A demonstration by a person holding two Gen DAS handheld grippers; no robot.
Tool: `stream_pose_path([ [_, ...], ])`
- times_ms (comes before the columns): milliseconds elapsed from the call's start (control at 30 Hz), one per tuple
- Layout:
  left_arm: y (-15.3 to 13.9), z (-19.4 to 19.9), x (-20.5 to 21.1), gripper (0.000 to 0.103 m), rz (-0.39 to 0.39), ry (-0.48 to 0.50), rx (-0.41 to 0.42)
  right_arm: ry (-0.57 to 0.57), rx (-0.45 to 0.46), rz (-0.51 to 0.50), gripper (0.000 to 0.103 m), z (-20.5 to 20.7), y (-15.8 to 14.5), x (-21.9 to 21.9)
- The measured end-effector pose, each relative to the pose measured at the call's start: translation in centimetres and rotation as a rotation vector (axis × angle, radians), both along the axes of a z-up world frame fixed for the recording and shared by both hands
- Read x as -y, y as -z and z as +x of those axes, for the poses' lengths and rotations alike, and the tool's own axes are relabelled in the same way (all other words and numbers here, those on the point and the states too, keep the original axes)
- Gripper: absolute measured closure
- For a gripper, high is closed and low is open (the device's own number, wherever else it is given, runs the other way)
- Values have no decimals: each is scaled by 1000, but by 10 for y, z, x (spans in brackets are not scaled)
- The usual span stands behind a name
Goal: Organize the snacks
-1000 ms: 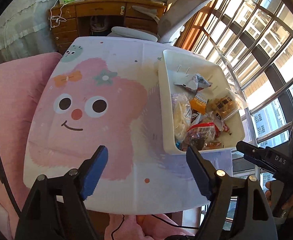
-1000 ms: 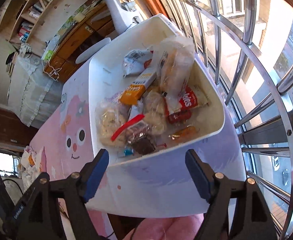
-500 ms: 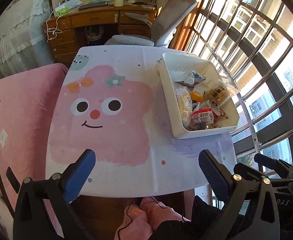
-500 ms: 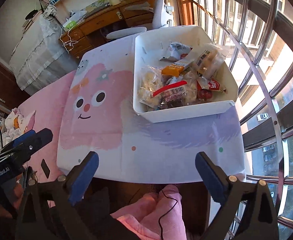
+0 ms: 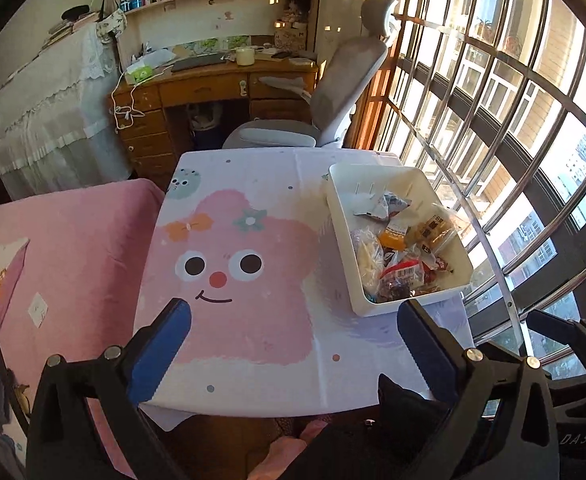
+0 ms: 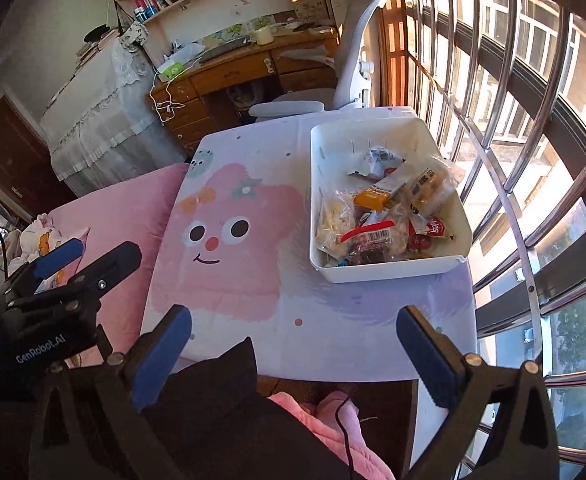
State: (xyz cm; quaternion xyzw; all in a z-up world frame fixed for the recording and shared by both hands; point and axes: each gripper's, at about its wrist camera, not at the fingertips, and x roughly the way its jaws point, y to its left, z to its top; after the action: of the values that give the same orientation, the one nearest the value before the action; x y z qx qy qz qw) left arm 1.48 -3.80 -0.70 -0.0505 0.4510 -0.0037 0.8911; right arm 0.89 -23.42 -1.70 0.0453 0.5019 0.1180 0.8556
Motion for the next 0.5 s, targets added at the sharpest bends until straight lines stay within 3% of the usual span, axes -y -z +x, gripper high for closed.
stream_pose_path([
  [67,1,-3,1,1,-10,-5,-7,19,17,1,0,-4,-3,2],
  [267,4,-11,12,0,65,-29,32,50,9,-6,0,-10,7,4],
  [500,9,-10,17,1,81,-29,6,48,4,-9,0,-10,9,2],
])
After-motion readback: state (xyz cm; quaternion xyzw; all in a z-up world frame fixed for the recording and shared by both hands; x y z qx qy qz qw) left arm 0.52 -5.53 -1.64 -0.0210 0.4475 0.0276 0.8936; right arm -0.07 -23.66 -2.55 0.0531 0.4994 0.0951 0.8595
